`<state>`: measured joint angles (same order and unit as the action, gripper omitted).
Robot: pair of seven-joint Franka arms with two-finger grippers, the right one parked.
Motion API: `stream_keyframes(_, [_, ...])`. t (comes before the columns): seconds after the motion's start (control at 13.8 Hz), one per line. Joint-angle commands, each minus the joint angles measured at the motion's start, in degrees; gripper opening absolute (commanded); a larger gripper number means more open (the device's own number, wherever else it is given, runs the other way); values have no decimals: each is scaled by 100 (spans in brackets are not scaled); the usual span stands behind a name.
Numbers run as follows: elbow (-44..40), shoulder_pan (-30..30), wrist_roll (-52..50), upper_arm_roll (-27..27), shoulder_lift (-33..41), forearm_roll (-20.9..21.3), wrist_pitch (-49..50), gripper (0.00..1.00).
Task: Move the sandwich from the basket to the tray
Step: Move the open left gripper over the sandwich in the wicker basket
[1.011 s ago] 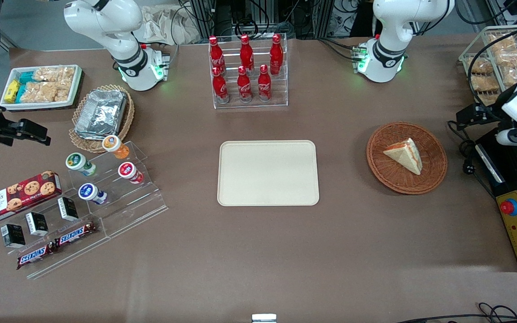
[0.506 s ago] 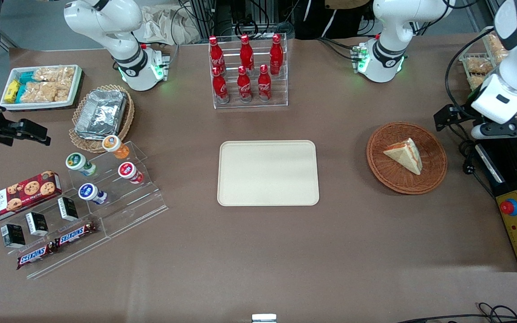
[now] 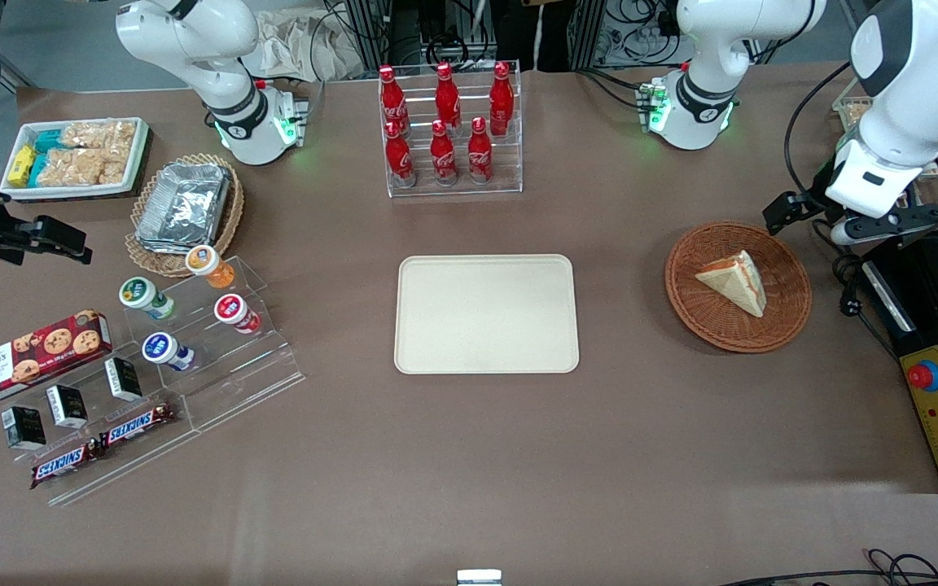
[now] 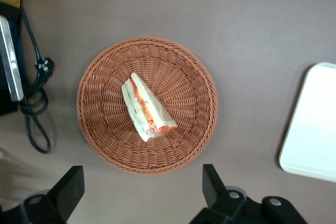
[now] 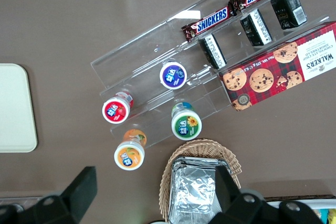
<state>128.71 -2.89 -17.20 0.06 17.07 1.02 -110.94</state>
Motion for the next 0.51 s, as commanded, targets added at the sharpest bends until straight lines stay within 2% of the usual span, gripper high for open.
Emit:
stream_keyframes(0.0, [548,-19,-720,-59,191,-40,-436,100])
stream_keyframes(0.43, [1480,-10,-2303,-68,-10,-40,-1570,100])
